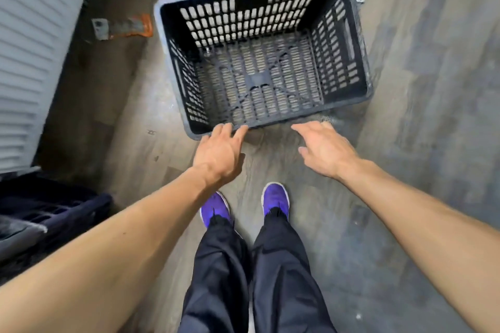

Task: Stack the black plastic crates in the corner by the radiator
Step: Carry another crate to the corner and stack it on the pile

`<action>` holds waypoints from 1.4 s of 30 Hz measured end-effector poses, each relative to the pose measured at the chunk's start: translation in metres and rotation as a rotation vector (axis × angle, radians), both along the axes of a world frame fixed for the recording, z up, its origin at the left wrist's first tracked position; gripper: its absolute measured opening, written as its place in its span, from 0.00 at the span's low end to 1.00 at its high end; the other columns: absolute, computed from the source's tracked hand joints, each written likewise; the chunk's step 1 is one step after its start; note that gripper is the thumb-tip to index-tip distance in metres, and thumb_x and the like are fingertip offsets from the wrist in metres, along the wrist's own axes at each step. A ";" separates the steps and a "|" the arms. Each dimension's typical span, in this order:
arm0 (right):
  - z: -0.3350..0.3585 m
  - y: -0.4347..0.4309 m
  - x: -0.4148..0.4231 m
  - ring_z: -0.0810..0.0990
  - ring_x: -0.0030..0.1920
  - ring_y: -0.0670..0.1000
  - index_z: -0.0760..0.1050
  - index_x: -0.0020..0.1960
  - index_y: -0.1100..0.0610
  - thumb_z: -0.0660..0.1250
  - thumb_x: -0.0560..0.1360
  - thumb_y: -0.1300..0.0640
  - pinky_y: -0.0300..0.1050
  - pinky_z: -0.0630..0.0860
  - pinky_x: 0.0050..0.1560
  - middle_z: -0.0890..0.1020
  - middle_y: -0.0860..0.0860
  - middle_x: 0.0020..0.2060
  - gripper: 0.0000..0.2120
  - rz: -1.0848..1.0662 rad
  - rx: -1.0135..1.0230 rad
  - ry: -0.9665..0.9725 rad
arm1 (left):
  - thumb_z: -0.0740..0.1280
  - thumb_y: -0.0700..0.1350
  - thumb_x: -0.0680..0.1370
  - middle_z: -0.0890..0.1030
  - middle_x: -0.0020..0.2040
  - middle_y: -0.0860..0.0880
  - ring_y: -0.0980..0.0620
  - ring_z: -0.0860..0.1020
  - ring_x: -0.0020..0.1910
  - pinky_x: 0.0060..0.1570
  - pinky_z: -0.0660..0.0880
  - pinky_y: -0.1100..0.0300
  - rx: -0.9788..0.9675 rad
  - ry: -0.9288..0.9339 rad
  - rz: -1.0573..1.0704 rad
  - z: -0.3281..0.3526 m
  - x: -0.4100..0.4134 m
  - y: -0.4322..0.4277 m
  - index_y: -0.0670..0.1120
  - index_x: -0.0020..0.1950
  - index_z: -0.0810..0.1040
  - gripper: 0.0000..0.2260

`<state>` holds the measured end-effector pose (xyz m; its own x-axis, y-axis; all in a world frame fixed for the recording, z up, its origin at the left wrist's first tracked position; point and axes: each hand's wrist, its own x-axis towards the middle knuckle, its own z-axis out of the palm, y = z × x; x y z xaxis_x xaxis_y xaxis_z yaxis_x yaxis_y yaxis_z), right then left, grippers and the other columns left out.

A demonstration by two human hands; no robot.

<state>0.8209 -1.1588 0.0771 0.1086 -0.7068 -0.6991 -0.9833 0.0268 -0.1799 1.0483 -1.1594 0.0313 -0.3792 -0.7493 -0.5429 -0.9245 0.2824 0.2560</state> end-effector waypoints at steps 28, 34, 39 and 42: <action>-0.141 -0.074 -0.023 0.73 0.58 0.59 0.69 0.69 0.40 0.64 0.78 0.51 0.57 0.67 0.58 0.73 0.53 0.60 0.20 0.206 -0.046 0.131 | 0.63 0.49 0.80 0.75 0.55 0.50 0.45 0.74 0.52 0.51 0.73 0.51 0.060 0.031 0.076 -0.126 -0.017 -0.054 0.61 0.68 0.70 0.17; -0.124 -0.074 -0.020 0.80 0.55 0.57 0.68 0.70 0.43 0.62 0.77 0.61 0.51 0.72 0.56 0.83 0.52 0.54 0.24 0.305 -0.102 0.170 | 0.60 0.46 0.82 0.76 0.57 0.50 0.45 0.74 0.55 0.54 0.74 0.53 0.070 0.010 0.109 -0.112 -0.018 -0.052 0.61 0.71 0.69 0.19; -0.076 -0.084 -0.019 0.81 0.46 0.58 0.73 0.60 0.52 0.59 0.78 0.61 0.47 0.65 0.42 0.83 0.51 0.44 0.12 0.383 -0.203 0.139 | 0.62 0.53 0.81 0.83 0.46 0.51 0.45 0.79 0.44 0.39 0.69 0.56 -0.096 0.015 0.124 -0.063 -0.005 -0.056 0.54 0.53 0.75 0.05; -0.038 -0.095 -0.015 0.81 0.46 0.58 0.73 0.56 0.54 0.58 0.80 0.54 0.47 0.64 0.42 0.83 0.52 0.43 0.08 0.447 -0.228 0.098 | 0.62 0.57 0.80 0.81 0.39 0.51 0.45 0.77 0.36 0.34 0.65 0.56 -0.152 -0.026 0.080 -0.027 0.007 -0.064 0.53 0.44 0.64 0.11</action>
